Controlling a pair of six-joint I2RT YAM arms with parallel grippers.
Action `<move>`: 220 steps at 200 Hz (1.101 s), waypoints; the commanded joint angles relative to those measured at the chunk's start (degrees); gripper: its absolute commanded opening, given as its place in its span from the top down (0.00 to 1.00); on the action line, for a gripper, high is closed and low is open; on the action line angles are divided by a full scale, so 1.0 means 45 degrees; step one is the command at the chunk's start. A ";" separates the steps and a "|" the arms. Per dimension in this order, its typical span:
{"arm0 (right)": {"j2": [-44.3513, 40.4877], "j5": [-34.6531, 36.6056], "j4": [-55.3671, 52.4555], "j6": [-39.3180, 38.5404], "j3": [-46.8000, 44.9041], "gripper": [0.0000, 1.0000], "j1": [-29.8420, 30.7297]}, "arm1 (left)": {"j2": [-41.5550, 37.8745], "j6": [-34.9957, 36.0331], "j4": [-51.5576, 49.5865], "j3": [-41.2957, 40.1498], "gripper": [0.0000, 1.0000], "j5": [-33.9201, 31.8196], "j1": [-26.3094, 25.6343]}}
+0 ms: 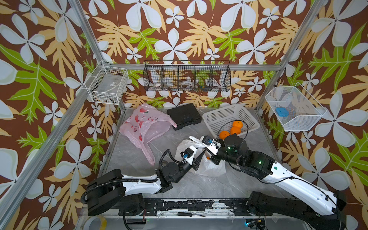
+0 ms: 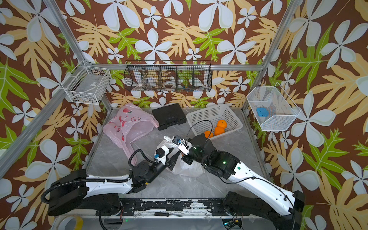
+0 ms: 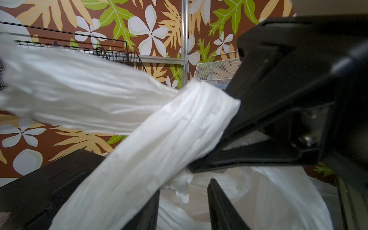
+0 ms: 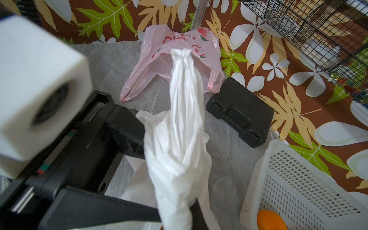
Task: Place the oranges into plastic bags & tie knots
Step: Tie the plastic bag at the center of the board.
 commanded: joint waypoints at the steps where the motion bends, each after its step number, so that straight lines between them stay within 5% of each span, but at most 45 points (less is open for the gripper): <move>1: -0.0005 -0.0388 0.0015 0.0164 0.0076 1.00 0.0005 | 0.0046 -0.0051 0.0242 0.0135 0.58 0.0357 -0.0002; 78: -0.0315 -0.0820 -0.0832 0.0110 0.0287 1.00 0.0004 | -0.0034 0.0047 0.0266 0.0001 0.46 -0.0641 -0.0009; 145: 0.0020 -0.1587 -0.1029 0.0188 0.0328 1.00 0.0003 | -0.0178 0.0145 0.0245 -0.0021 0.53 0.0668 -0.0001; 220: -0.0034 -0.1438 -0.0856 0.0205 0.0327 1.00 0.0001 | -0.0221 0.0123 0.0090 -0.0119 0.74 0.0752 -0.0011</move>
